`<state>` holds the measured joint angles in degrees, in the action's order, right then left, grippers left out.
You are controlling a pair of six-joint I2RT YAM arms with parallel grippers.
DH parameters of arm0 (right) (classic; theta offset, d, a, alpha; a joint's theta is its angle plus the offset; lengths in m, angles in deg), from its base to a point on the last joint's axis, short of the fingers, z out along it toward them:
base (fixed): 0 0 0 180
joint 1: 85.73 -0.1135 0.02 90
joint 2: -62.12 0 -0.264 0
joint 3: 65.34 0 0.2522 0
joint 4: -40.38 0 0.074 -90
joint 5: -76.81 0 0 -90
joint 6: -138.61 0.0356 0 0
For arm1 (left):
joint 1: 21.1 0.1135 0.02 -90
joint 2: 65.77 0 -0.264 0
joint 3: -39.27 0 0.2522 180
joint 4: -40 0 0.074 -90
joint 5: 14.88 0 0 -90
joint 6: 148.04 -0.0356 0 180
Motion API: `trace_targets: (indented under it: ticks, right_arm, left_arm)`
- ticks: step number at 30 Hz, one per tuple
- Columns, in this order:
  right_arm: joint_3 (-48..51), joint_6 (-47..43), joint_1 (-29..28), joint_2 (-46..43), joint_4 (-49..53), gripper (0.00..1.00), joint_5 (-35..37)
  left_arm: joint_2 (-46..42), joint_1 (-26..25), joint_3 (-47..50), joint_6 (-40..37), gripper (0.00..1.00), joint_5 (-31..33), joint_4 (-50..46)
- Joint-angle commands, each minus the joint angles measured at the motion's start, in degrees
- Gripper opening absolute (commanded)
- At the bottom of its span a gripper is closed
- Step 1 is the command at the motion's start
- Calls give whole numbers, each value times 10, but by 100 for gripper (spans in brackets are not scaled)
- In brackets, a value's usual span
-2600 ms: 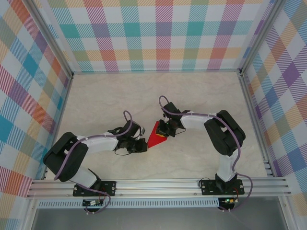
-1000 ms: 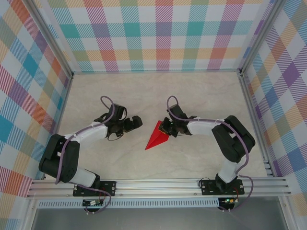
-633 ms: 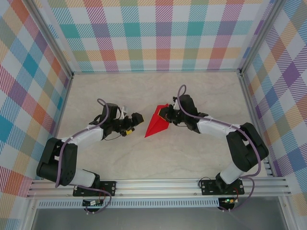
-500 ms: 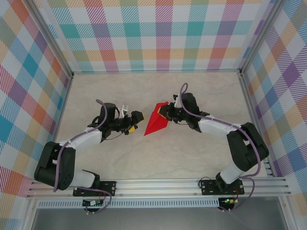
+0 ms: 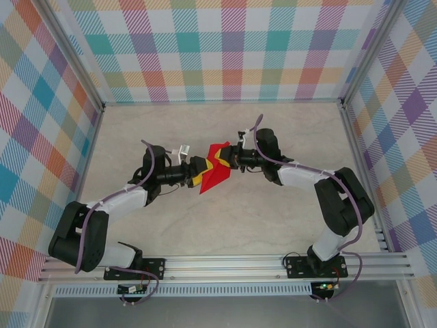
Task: Fold a paper plane with a square sheet of paper (pick it up from the middle)
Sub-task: Turn over the paper at the center of the table.
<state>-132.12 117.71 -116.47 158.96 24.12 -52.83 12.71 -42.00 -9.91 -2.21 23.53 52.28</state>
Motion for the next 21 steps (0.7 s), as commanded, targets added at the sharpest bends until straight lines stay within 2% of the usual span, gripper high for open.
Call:
trace_targets:
  ticks: [1, 13, 16, 21]
  right_arm:
    - [-16, 32, 2, 18, -57, 13, -45]
    - [-8, 11, 2, 11, -22, 16, -49]
    - [-7, 1, 3, 8, -7, 18, -48]
    - [-16, -44, 4, -11, 78, 29, -24]
  left_arm:
    - [9, -13, -12, 13, 71, -24, 38]
    - [3, -12, -14, 7, 29, 10, 25]
    - [3, -12, -15, 4, 21, 17, 16]
    - [-3, -12, -22, -24, 10, 32, -31]
